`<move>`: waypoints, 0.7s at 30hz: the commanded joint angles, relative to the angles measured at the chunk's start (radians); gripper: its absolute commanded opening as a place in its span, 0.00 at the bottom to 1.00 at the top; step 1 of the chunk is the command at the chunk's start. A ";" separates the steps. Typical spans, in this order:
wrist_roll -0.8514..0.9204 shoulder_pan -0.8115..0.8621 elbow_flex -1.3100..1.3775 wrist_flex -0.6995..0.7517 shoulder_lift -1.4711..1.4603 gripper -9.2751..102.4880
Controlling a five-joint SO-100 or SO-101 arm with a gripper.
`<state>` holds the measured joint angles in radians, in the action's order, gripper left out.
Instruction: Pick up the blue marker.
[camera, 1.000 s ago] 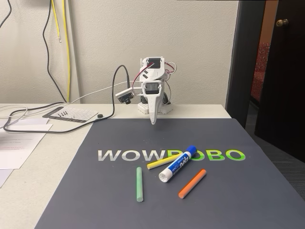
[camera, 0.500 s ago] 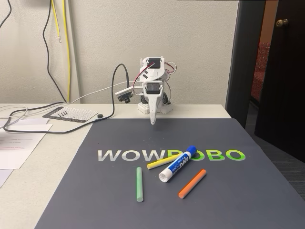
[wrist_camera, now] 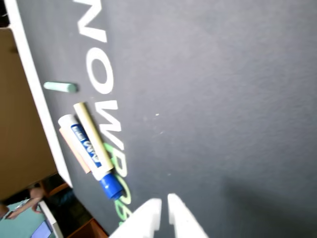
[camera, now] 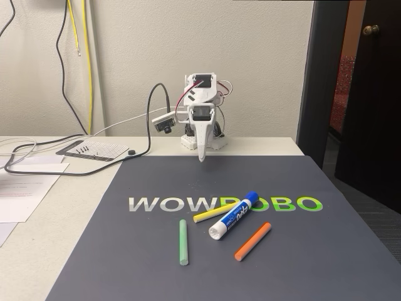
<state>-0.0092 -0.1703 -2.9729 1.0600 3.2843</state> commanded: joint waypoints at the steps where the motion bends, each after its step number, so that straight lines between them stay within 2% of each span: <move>1: 0.014 -0.009 0.144 -0.009 -0.101 0.10; 8: 0.083 -0.020 0.609 0.123 -0.566 0.10; 18: 0.275 -0.107 1.069 0.233 -0.922 0.08; 21: 0.322 -0.124 1.267 0.331 -1.075 0.08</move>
<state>0.2730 -0.2853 -1.9006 1.3238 2.3209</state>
